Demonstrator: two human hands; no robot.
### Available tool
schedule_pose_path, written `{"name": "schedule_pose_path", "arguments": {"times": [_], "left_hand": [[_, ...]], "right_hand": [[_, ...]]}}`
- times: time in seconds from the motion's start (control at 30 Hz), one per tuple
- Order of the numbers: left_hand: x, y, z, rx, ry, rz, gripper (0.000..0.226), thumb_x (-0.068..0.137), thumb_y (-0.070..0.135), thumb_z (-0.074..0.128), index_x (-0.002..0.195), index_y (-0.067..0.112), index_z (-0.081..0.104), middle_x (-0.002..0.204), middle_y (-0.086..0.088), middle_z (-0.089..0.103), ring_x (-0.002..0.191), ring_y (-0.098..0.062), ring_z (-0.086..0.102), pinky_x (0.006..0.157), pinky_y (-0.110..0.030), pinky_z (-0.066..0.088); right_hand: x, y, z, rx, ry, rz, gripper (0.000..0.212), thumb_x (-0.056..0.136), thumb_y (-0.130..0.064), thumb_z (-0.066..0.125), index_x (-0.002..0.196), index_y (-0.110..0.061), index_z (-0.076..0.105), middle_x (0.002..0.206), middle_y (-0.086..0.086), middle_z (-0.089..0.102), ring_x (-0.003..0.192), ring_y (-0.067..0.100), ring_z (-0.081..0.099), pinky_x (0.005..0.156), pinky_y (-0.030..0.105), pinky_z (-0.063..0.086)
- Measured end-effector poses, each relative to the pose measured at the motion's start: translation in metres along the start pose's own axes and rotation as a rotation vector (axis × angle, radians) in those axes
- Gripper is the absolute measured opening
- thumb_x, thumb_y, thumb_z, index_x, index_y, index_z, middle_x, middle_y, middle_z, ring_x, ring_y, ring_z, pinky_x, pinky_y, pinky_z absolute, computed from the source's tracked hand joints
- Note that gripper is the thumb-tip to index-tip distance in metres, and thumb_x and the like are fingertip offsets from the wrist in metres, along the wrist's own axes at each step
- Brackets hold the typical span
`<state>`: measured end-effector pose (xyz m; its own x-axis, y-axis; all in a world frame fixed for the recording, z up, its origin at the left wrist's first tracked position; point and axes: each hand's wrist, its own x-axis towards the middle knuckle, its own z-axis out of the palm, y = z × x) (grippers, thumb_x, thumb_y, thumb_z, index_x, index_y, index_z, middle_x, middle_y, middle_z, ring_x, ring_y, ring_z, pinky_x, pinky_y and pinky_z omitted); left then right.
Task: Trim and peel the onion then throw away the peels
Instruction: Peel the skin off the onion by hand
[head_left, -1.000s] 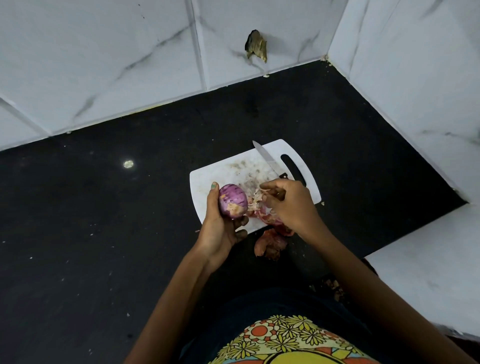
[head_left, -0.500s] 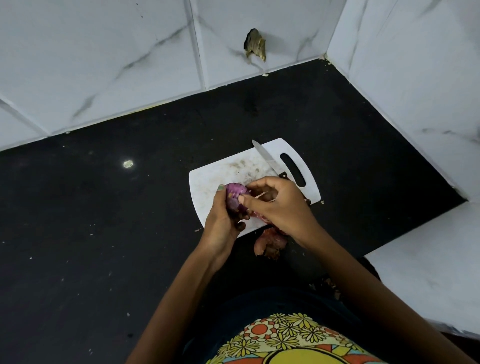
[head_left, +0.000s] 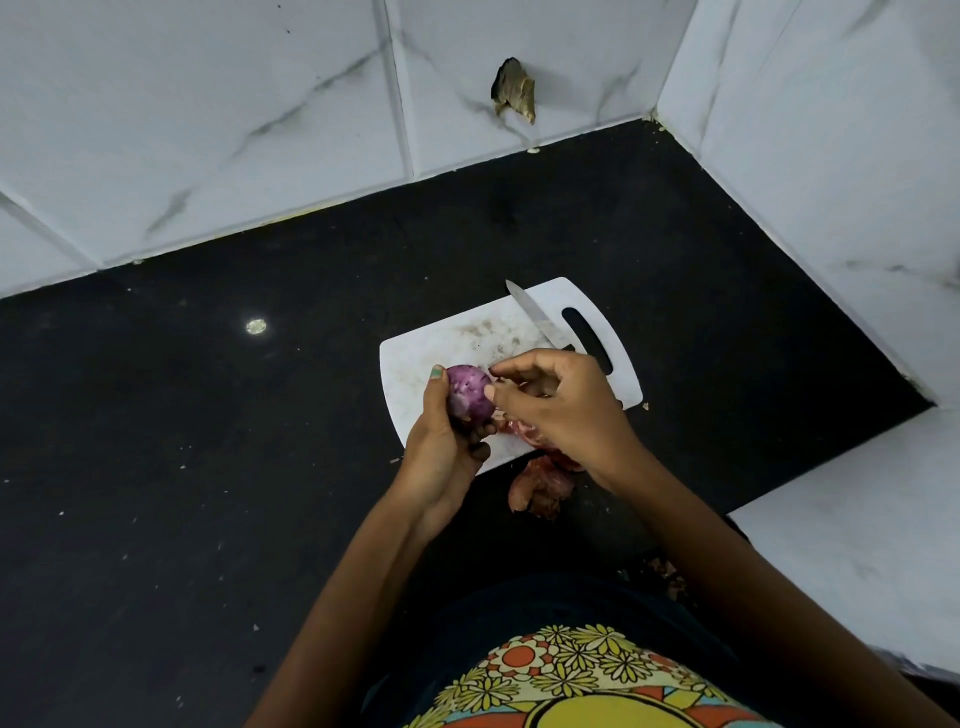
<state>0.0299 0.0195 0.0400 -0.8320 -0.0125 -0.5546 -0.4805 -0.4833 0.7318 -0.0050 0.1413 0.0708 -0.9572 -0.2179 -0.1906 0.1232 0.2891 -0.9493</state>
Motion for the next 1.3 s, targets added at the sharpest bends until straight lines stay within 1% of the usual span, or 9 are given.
{"name": "schedule_pose_path", "arguments": {"times": [0.2,0.37,0.47,0.57,0.7,0.83,0.97,1.1,1.3], "left_hand": [[-0.002,0.008,-0.004,-0.253,-0.003,-0.175,0.049,0.093,0.053,0.037,0.087,0.008,0.055,0.065,-0.005,0.056,0.057,-0.011,0.044,0.043,-0.018,0.032],[-0.003,0.007,-0.006,-0.382,-0.028,-0.217,0.053,0.092,0.057,0.039,0.08,0.011,0.06,0.067,-0.003,0.05,0.049,-0.01,0.041,0.04,-0.017,0.033],[-0.001,0.005,-0.007,-0.421,-0.049,-0.225,0.066,0.095,0.054,0.036,0.064,0.008,0.071,0.068,-0.005,0.055,0.046,-0.01,0.045,0.041,-0.017,0.039],[-0.001,0.006,-0.007,-0.417,-0.06,-0.232,0.056,0.099,0.042,0.035,0.073,0.008,0.071,0.078,-0.007,0.064,0.047,-0.01,0.051,0.04,-0.016,0.041],[-0.001,0.005,-0.009,-0.39,-0.052,-0.225,0.04,0.101,0.034,0.033,0.092,0.014,0.066,0.091,-0.008,0.07,0.05,-0.013,0.056,0.041,-0.017,0.043],[0.001,0.001,-0.01,-0.345,-0.044,-0.186,0.051,0.102,0.038,0.031,0.089,0.017,0.075,0.086,-0.005,0.069,0.05,-0.013,0.056,0.045,-0.018,0.043],[0.001,0.001,-0.011,-0.351,-0.063,-0.176,0.06,0.099,0.048,0.028,0.085,0.019,0.078,0.072,-0.002,0.064,0.048,-0.011,0.052,0.042,-0.017,0.039],[0.001,0.001,-0.011,-0.378,-0.055,-0.187,0.06,0.099,0.051,0.028,0.087,0.017,0.076,0.073,-0.002,0.063,0.045,-0.01,0.051,0.04,-0.015,0.036],[0.001,0.002,-0.009,-0.411,0.021,-0.237,0.049,0.101,0.046,0.029,0.083,0.012,0.059,0.06,-0.003,0.063,0.036,-0.008,0.047,0.034,-0.013,0.036]], "right_hand": [[0.004,0.01,-0.005,0.087,0.034,0.029,0.017,0.077,0.001,0.07,0.092,-0.007,0.071,0.084,0.0,0.072,0.076,0.007,0.069,0.071,0.018,0.056],[0.01,0.03,-0.006,-0.022,0.138,0.028,0.013,0.079,-0.005,0.07,0.091,-0.009,0.072,0.088,0.005,0.073,0.082,0.017,0.07,0.078,0.036,0.058],[0.012,0.039,-0.006,-0.158,0.164,-0.026,0.011,0.083,-0.008,0.067,0.093,-0.011,0.071,0.086,-0.001,0.07,0.079,0.008,0.066,0.074,0.024,0.055],[0.012,0.042,-0.007,-0.311,0.153,-0.075,0.012,0.087,-0.009,0.061,0.096,-0.007,0.07,0.088,0.001,0.069,0.075,0.002,0.061,0.069,0.006,0.044],[0.012,0.046,-0.009,-0.478,0.12,-0.078,0.018,0.089,-0.007,0.055,0.101,-0.008,0.068,0.097,0.004,0.071,0.091,0.015,0.064,0.083,0.023,0.048],[0.01,0.044,-0.011,-0.549,0.101,-0.101,0.013,0.083,-0.01,0.064,0.093,-0.013,0.072,0.098,0.002,0.068,0.093,0.013,0.058,0.086,0.034,0.048],[0.01,0.031,-0.013,-0.395,0.092,-0.104,0.008,0.086,-0.016,0.063,0.086,-0.009,0.069,0.078,-0.002,0.067,0.071,0.007,0.059,0.068,0.025,0.048],[0.004,0.014,-0.01,-0.281,0.1,-0.203,0.017,0.088,-0.006,0.058,0.098,-0.015,0.068,0.094,-0.006,0.064,0.082,-0.003,0.058,0.071,0.006,0.044],[-0.004,0.004,0.0,-0.217,-0.098,-0.256,0.02,0.088,-0.017,0.061,0.107,-0.016,0.067,0.105,-0.001,0.064,0.104,0.008,0.057,0.091,0.026,0.048]]}}
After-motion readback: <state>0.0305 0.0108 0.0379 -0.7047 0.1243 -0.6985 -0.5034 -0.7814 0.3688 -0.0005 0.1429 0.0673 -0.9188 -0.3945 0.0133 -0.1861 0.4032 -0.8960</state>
